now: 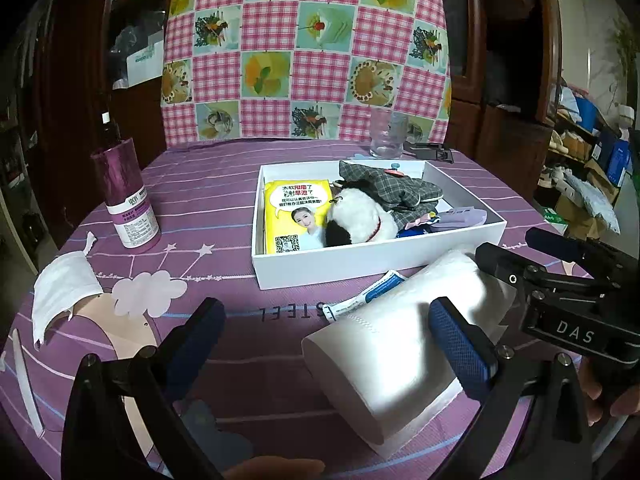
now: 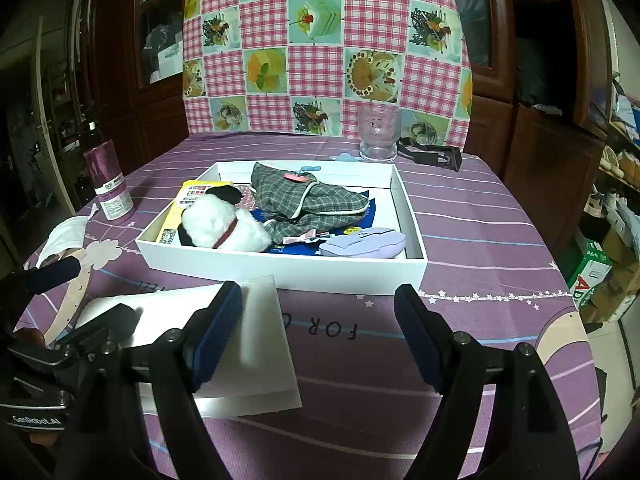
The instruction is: Organize soft objects
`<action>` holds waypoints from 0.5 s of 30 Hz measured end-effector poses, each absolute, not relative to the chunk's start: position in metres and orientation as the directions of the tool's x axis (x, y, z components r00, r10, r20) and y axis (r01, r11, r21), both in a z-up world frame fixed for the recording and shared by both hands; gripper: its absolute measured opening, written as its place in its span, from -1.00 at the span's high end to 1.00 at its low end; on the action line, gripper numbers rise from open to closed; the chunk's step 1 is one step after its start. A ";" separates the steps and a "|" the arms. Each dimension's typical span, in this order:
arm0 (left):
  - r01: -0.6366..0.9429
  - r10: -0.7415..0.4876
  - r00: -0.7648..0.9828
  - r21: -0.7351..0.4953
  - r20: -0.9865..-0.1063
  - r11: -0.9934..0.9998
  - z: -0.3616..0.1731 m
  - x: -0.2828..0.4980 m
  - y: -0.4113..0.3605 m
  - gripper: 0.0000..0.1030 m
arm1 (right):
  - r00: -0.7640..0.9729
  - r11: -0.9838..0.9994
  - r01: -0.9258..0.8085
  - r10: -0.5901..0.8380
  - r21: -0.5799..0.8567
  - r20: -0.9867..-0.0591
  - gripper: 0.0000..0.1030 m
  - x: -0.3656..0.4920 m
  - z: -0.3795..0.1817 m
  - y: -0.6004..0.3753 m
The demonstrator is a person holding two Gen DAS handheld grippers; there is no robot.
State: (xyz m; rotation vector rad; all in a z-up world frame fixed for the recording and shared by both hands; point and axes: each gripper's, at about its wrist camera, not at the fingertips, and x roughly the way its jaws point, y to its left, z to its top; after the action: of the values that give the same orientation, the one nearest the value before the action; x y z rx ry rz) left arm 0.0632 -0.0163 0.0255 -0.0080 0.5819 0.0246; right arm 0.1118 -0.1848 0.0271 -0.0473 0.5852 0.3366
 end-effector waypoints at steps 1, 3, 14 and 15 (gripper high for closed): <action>-0.025 0.020 0.835 -0.001 -0.550 1.000 0.026 0.063 -0.016 -1.00 | 0.781 0.944 -0.325 0.298 0.051 -0.549 -0.53 0.112 0.027 -0.185; -0.025 0.020 0.835 -0.001 -0.550 1.000 0.025 0.063 -0.016 -1.00 | 0.781 0.944 -0.325 0.298 0.051 -0.549 -0.54 0.112 0.027 -0.185; -0.026 0.022 0.835 0.000 -0.549 1.000 0.025 0.063 -0.017 -1.00 | 0.781 0.944 -0.325 0.298 0.051 -0.549 -0.54 0.112 0.027 -0.185; -0.026 0.022 0.835 0.001 -0.549 1.000 0.025 0.063 -0.017 -1.00 | 0.781 0.944 -0.325 0.298 0.051 -0.549 -0.54 0.112 0.027 -0.185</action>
State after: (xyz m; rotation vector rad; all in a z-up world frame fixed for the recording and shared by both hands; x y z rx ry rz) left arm 0.0632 -0.0167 0.0253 -0.0070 0.5814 0.0254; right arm 0.1121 -0.1850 0.0270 -0.0476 0.5853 0.3368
